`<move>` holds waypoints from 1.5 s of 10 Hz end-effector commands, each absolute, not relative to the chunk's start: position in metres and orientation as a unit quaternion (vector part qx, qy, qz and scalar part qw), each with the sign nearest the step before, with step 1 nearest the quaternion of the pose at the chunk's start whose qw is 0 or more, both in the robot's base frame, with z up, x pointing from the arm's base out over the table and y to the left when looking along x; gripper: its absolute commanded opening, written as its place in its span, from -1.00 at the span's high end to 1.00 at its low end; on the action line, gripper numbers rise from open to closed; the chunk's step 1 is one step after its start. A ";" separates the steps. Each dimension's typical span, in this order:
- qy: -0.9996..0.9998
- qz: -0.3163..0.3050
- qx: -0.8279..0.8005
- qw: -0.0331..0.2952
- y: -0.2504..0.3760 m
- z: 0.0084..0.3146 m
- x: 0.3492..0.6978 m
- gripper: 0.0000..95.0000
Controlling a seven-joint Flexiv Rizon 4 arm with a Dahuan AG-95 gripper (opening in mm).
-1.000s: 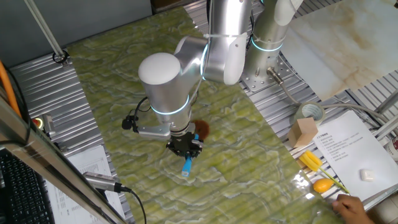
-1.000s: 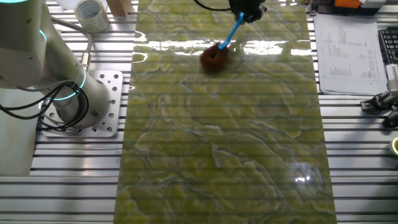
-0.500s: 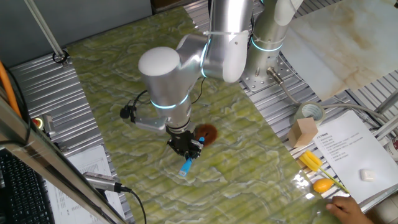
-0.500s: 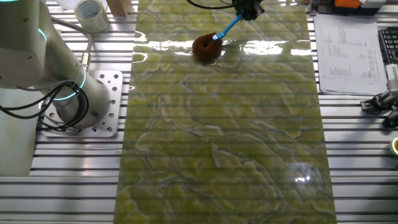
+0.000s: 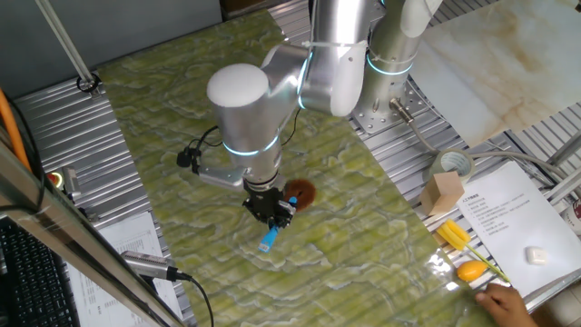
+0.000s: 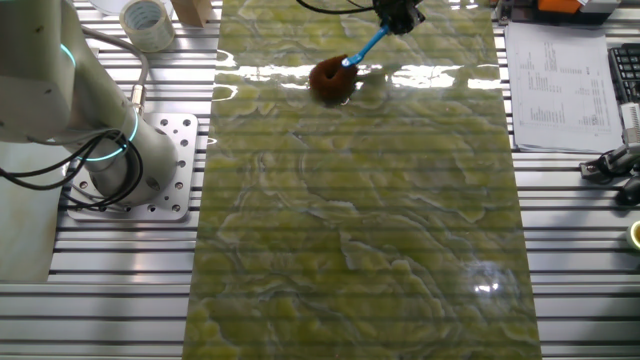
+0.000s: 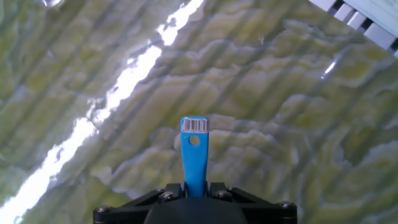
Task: Scrub the table with a brush
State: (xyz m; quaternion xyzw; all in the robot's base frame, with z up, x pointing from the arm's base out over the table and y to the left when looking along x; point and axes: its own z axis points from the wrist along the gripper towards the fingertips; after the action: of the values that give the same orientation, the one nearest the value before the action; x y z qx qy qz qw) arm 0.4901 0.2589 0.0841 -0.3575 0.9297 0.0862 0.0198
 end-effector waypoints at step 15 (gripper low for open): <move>0.838 0.078 -0.539 0.041 0.238 0.088 0.474 1.00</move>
State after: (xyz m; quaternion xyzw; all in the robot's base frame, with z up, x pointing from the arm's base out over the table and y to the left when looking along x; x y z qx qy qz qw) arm 0.4756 0.2340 0.0897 -0.6006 0.7959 0.0651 0.0391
